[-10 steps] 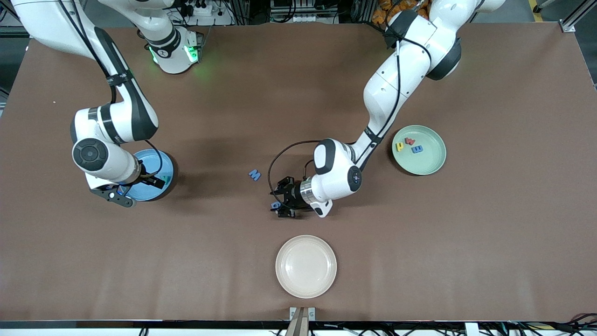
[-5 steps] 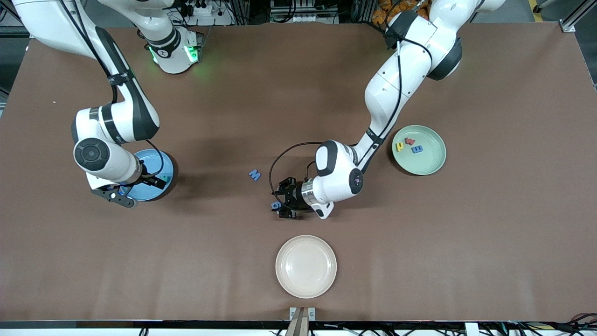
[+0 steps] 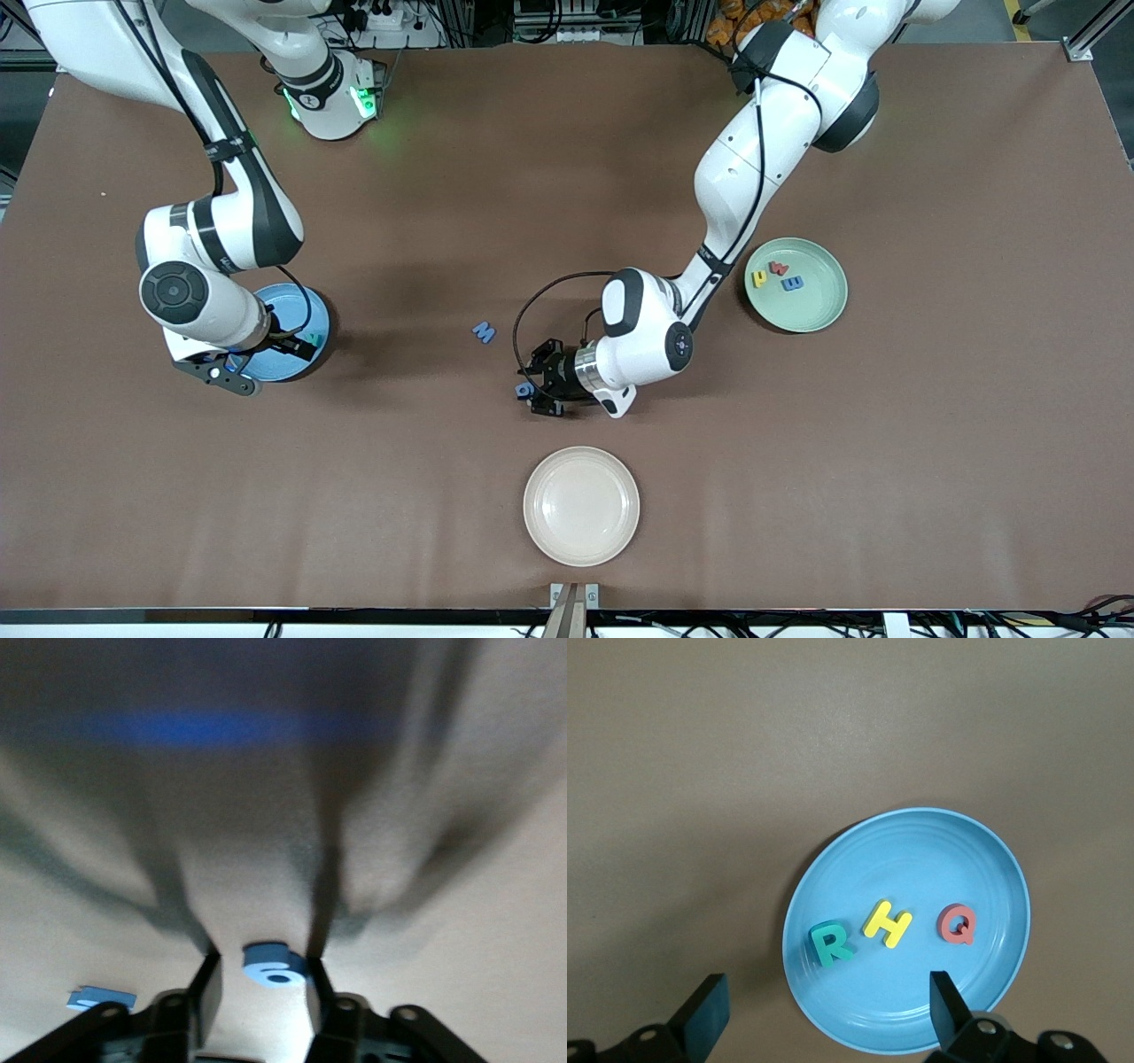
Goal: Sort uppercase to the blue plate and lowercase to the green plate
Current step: 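Drop the R on the blue plate while the left gripper grasps the e, then lift the e with the left gripper while the right gripper reaches blue W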
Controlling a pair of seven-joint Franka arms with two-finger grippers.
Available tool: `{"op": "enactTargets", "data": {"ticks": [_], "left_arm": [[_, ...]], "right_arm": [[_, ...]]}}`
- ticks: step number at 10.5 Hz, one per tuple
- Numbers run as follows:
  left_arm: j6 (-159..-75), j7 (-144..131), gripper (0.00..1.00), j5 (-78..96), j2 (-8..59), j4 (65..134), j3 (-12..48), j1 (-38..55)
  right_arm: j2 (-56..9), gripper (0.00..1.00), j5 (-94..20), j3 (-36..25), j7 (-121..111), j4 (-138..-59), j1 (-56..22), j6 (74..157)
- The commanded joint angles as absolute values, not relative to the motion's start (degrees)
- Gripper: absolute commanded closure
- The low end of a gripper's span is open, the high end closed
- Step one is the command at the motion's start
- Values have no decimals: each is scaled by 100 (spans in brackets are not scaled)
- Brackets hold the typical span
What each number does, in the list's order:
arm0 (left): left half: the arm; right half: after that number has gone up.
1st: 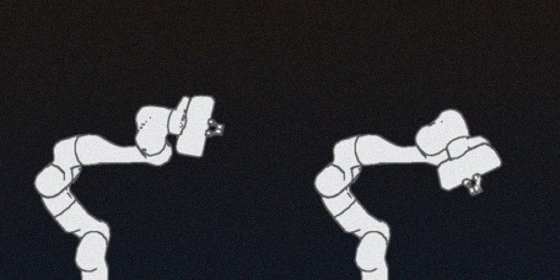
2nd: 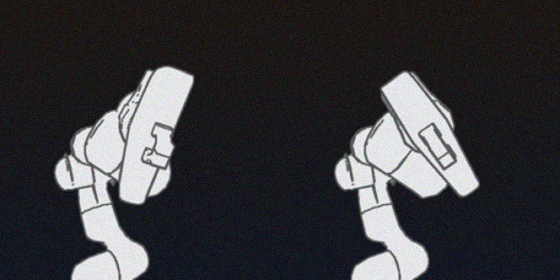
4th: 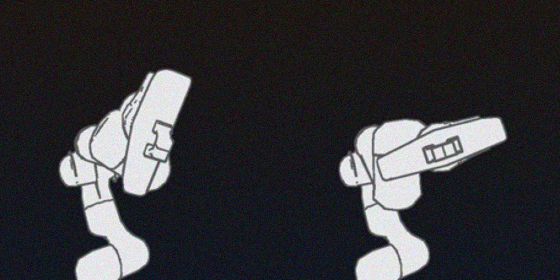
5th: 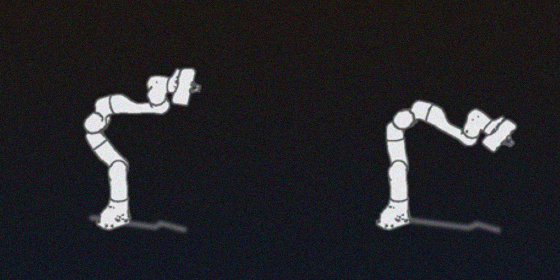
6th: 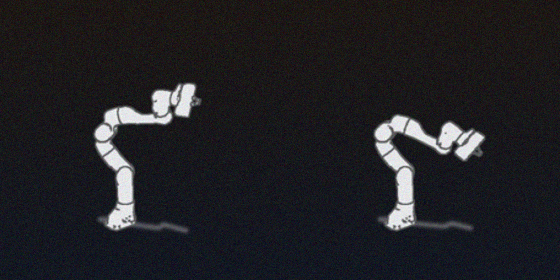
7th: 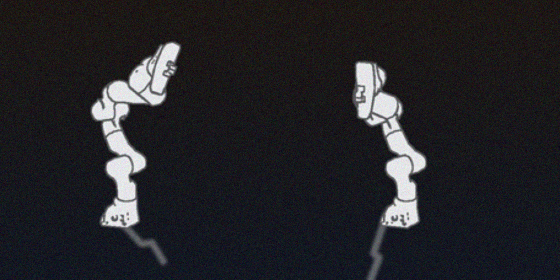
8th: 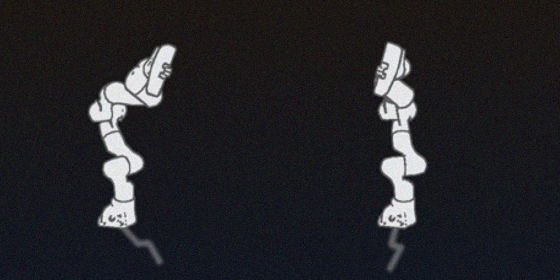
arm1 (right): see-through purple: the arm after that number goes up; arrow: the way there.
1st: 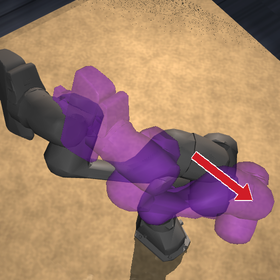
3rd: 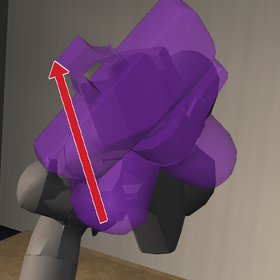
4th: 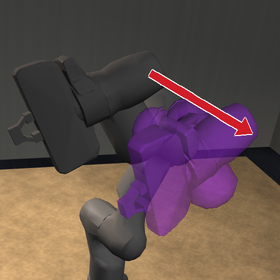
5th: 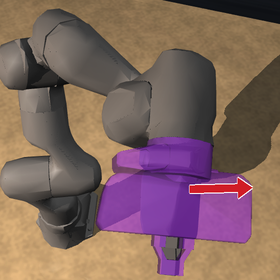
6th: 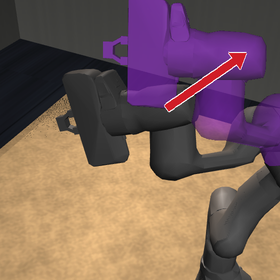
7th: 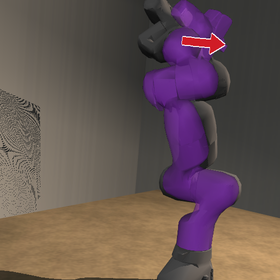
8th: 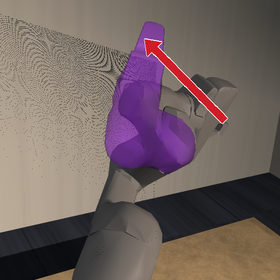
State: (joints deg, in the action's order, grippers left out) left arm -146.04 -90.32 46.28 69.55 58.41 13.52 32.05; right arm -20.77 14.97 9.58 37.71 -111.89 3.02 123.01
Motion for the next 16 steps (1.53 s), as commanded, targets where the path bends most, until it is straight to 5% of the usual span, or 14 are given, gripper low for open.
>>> {"op": "enactTargets", "data": {"ticks": [1, 11, 16], "left_arm": [[-14546, -9044, 74, 4711, 7075, 5862, 1125, 3252], [-13730, -9026, 85, 4693, 6830, 5862, 1055, 3164], [-13247, -9026, 85, 4693, 6505, 5906, 897, 3120]], "right_arm": [[-2127, 0, 1564, 976, 3797, -11092, 281, 12261], [-2145, 0, 1345, 1045, 4034, -11092, -140, 12278], [-2171, 0, 1353, 1704, 3911, -11092, -176, 12770]]}}
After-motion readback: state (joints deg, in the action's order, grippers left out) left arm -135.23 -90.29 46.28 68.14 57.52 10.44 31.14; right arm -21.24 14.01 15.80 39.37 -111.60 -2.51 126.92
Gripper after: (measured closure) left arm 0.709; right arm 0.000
